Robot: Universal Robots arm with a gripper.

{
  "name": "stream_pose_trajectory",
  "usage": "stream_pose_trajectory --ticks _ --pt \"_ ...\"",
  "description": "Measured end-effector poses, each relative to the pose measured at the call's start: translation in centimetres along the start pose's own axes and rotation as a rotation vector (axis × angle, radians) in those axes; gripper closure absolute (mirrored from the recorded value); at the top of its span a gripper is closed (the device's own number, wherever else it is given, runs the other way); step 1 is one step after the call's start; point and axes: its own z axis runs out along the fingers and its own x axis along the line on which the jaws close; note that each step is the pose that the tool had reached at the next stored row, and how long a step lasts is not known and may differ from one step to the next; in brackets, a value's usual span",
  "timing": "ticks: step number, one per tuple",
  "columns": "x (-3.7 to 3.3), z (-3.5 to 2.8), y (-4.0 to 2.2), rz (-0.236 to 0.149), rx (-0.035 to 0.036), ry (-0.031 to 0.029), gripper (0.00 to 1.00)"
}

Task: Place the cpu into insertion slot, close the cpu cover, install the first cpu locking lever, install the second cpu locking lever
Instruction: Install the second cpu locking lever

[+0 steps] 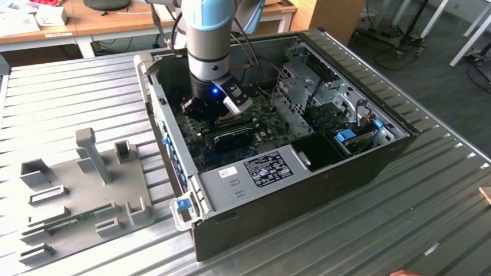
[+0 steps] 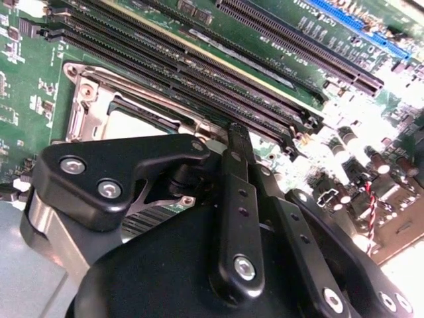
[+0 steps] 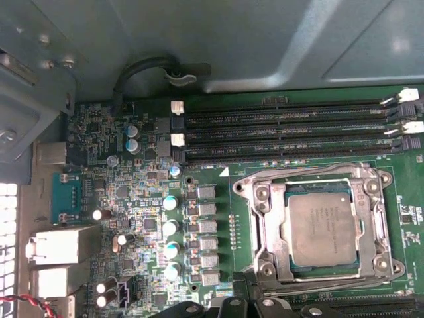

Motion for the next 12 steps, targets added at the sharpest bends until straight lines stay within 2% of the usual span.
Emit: stream_pose_trajectory --ticks 7,12 --pt "-0.03 -0.55 0.05 0.0 0.0002 0.0 0.9" --pt "-0.07 -1.27 0.12 0.0 0.0001 0.0 0.9"
